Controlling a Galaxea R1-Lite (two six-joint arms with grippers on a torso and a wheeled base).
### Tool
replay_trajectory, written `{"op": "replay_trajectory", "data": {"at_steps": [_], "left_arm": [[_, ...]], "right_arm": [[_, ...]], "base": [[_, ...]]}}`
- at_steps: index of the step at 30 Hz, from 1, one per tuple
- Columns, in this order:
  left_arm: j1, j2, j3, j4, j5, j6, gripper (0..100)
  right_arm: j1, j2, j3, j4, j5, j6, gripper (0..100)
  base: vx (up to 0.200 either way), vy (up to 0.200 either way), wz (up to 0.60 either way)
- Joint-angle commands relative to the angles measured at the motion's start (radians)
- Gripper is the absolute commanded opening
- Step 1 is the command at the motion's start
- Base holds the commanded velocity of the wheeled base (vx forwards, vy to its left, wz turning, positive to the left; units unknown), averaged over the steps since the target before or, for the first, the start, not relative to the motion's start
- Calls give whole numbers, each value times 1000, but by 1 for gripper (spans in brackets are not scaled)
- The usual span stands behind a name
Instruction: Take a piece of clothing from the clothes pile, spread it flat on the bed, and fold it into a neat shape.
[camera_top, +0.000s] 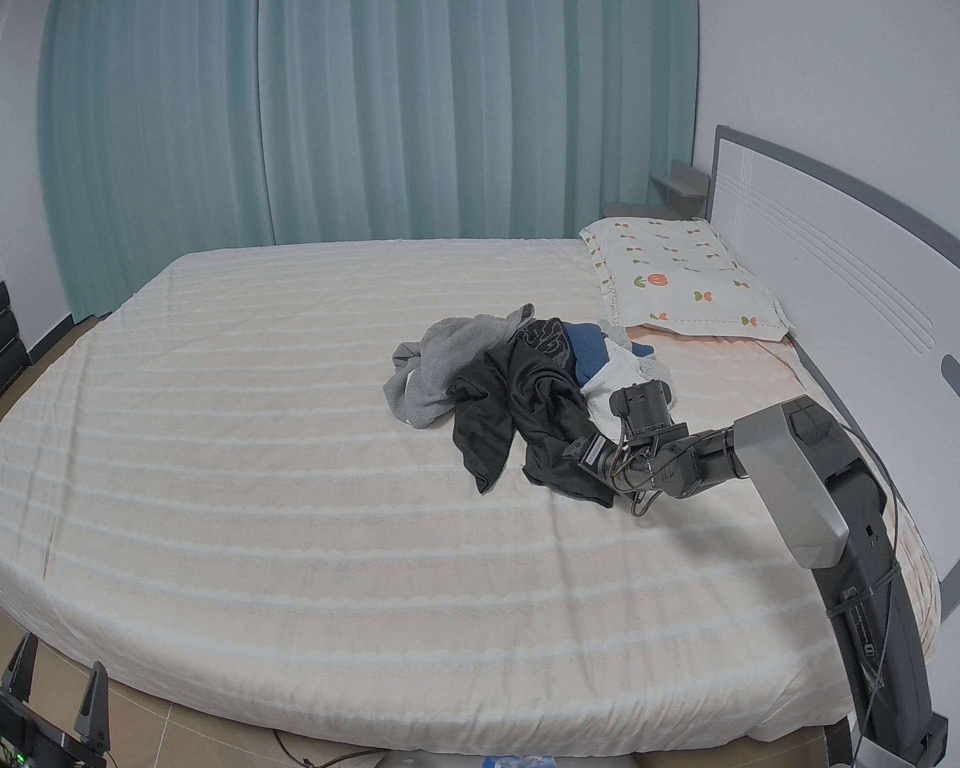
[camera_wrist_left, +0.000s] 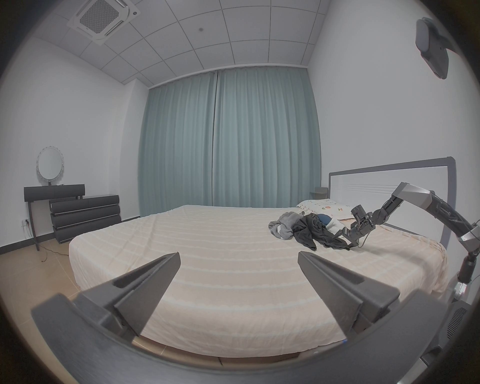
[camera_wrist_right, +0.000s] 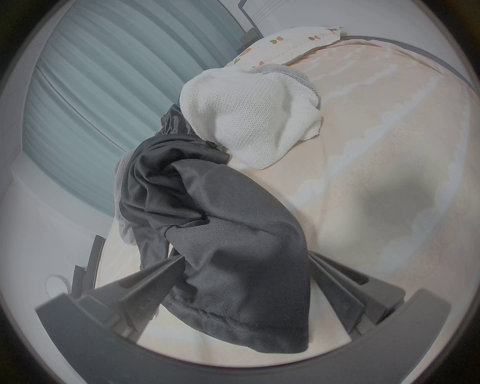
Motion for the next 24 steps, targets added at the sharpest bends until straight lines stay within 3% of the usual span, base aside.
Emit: {"op": "replay_trajectory", "data": {"at_steps": [1, 11, 14, 18, 21, 24], "left_arm": [[0, -16, 18, 0, 0, 0, 100], [0, -16, 18, -2, 2, 0, 100], [0, -16, 18, 0, 0, 0, 100], [0, -16, 18, -2, 0, 0, 100], [0, -16, 18, 0, 0, 0, 100], [0, -16, 18, 0, 0, 0, 100]], "right_arm": [[8, 6, -14, 0, 0, 0, 0], [5, -28, 22, -1, -1, 37, 0], [2, -126, 154, -14, 7, 103, 0], [-7, -289, 394, -109, 72, 137, 0], [-7, -381, 552, -218, 114, 145, 0], [7, -542, 812, -431, 143, 152, 0]], "base": [[0, 0, 0], [0, 0, 0], [0, 0, 0], [0, 0, 0], [0, 0, 0], [0, 0, 0]]}}
